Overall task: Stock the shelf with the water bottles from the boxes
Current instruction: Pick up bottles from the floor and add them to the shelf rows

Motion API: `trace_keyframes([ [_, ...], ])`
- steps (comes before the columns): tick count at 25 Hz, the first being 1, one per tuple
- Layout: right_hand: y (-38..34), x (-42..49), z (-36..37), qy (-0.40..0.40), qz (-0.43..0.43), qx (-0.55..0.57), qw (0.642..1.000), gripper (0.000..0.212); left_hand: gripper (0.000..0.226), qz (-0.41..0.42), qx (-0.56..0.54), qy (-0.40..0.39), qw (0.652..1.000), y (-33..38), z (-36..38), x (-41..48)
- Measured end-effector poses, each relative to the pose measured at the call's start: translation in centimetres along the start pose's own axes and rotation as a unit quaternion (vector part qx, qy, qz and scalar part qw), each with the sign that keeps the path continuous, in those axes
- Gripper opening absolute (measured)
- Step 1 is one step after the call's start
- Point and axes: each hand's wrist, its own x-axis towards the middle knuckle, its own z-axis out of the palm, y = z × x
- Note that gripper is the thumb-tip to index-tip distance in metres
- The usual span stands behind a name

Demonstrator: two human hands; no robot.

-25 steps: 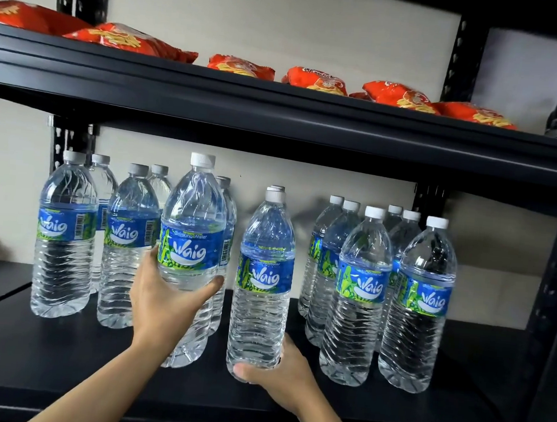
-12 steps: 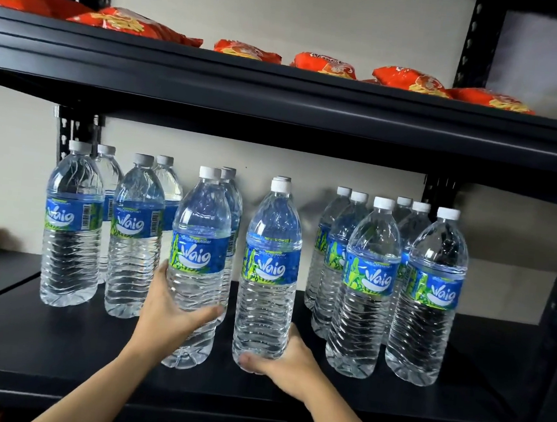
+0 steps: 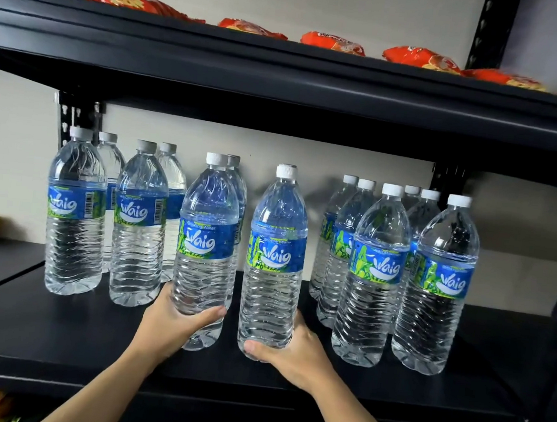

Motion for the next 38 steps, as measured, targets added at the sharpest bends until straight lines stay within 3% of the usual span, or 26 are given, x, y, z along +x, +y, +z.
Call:
trace_keyframes([
  [9, -0.4, -0.2, 0.7, 0.022, 0.021, -0.051, 0.998, 0.126, 0.075, 0.008, 0.034, 0.063, 0.997, 2.2, 0.4, -1.4],
  [15, -0.3, -0.2, 0.5, 0.006, 0.029, -0.042, 0.999, 0.099, 0.081, -0.014, 0.033, 0.036, 0.999, 1.9, 0.3, -1.2],
  [20, -0.3, -0.5, 0.2, -0.015, 0.026, -0.04, 0.999, 0.096, 0.111, -0.053, 0.06, -0.009, 0.997, 0.9, -0.2, -0.6],
  [22, -0.2, -1.1, -0.2, -0.032, 0.018, -0.071, 0.997, 0.104, 0.111, -0.087, 0.135, -0.029, 0.987, 0.8, -0.1, -1.0],
  [24, 0.1, -2.1, -0.6, -0.037, 0.035, -0.117, 0.992, 0.115, 0.104, -0.107, 0.289, -0.025, 0.951, 0.7, 0.5, -2.6],
  [26, 0.8, -4.1, -1.1, -0.024, 0.043, -0.173, 0.984, 0.104, 0.094, -0.083, 0.424, 0.012, 0.902, 0.4, 1.8, -5.3],
  [28, 2.1, -6.7, -1.7, -0.01, 0.02, -0.195, 0.981, 0.083, 0.091, -0.054, 0.452, 0.04, 0.889, 0.5, 3.0, -8.6],
  [31, 4.5, -11.5, -3.6, -0.009, -0.047, -0.184, 0.982, 0.07, 0.09, -0.049, 0.457, -0.011, 0.888, 2.8, 5.5, -13.5],
  [33, 6.4, -14.5, -5.5, -0.015, -0.048, -0.167, 0.985, 0.06, 0.082, -0.028, 0.428, -0.066, 0.901, 5.1, 7.7, -16.4],
  [36, 9.9, -20.7, -9.5, -0.01, 0.074, -0.121, 0.99, 0.04, 0.057, 0.015, 0.255, -0.187, 0.949, 8.7, 13.4, -21.0],
  [38, 12.9, -26.1, -12.6, 0.008, 0.149, -0.124, 0.981, 0.034, 0.048, 0.053, 0.182, -0.279, 0.941, 10.8, 18.3, -25.1],
])
